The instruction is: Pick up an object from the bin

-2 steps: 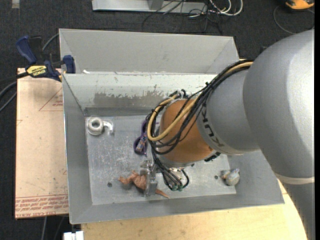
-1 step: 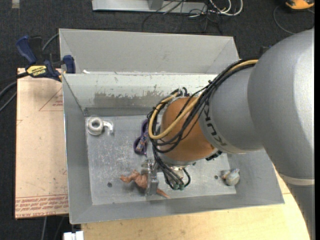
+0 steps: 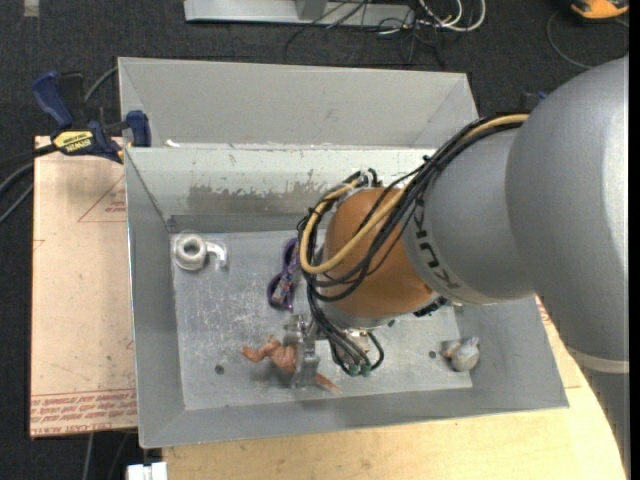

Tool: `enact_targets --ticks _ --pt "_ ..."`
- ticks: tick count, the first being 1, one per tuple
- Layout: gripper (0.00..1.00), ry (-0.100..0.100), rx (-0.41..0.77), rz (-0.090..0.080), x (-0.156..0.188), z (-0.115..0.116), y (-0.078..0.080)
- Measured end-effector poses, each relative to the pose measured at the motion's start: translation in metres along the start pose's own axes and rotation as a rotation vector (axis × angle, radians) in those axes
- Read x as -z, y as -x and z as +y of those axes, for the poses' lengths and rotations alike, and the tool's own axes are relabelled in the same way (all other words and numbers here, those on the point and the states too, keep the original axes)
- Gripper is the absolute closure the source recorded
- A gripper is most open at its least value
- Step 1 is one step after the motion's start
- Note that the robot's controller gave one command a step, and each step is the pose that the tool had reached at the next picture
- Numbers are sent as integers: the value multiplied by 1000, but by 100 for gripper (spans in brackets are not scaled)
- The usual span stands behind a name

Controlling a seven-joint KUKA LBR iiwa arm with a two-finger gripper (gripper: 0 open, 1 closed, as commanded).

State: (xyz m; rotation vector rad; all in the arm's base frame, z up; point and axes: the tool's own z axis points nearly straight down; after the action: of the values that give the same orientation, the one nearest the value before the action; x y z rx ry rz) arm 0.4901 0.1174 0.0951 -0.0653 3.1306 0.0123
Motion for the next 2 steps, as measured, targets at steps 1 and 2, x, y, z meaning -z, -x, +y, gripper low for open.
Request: enact_targets --ticks 1,2 --pt "100 1 0 -2 7 0 1" --pt "100 1 0 -3 10 0 1"
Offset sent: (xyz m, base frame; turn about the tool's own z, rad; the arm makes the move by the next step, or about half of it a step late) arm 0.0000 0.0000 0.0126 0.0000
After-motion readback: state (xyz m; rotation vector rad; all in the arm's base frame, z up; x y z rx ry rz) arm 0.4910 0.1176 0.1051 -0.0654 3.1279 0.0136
